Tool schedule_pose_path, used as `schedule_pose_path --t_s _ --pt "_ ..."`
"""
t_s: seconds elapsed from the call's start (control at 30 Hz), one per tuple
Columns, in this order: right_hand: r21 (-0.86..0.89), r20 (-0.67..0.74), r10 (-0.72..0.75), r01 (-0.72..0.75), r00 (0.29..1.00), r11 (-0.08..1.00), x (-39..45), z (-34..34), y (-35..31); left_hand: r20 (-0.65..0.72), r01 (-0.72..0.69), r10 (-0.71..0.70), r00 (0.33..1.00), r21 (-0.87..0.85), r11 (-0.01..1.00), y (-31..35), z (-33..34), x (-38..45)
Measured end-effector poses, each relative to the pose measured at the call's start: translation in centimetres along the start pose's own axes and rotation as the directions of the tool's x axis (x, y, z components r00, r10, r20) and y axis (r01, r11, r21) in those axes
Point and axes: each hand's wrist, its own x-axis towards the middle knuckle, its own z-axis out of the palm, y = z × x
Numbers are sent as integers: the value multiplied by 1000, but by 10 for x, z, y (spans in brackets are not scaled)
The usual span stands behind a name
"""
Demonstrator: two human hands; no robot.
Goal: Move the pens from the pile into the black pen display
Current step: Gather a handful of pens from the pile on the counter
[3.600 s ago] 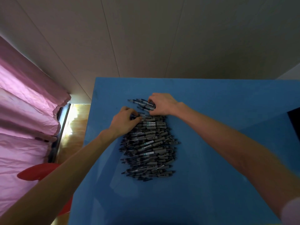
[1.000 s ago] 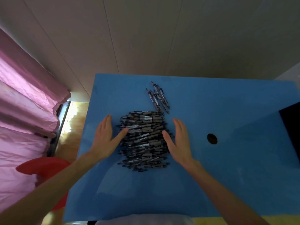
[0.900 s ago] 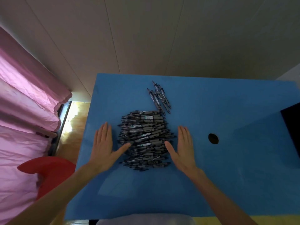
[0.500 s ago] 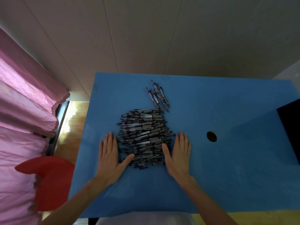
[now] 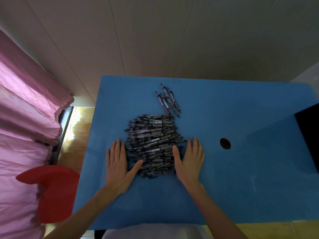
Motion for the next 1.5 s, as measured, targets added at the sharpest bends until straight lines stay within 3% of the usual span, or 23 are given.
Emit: schedule_pose_path --t_s 0.23,0.4,0.6,0.77,0.83,0.93,1.0,1.17,1.5 --pt "182 -19 -14 18 1000 983 -1 5 -7 -27 26 -27 999 -37 999 7 2 2" --pt "237 -2 -108 105 994 966 -9 11 -20 -36 23 -24 999 -46 999 6 3 3" --pt "296 15 -40 34 999 955 -13 12 -21 -48 53 -61 997 -165 985 9 -2 3" --pt "373 21 -167 148 986 916 -22 1 4 -43 32 -39 998 -144 989 11 0 0" --pt "334 -38 -296 291 955 897 -28 -4 19 -50 31 -40 998 -179 983 10 3 -7" --pt "155 -84 -557 563 826 812 -35 -5 39 -57 -28 19 998 -152 988 11 8 -23" --pt "98 -55 -635 637 770 764 -38 -3 46 -57 -40 33 998 -130 991 11 11 -26" --pt "32 -3 -685 685 728 728 -37 4 45 -80 -17 7 997 -132 991 15 11 -23" --pt "-8 -116 -693 697 711 717 -41 4 40 -104 -32 16 994 -158 987 13 11 -26"
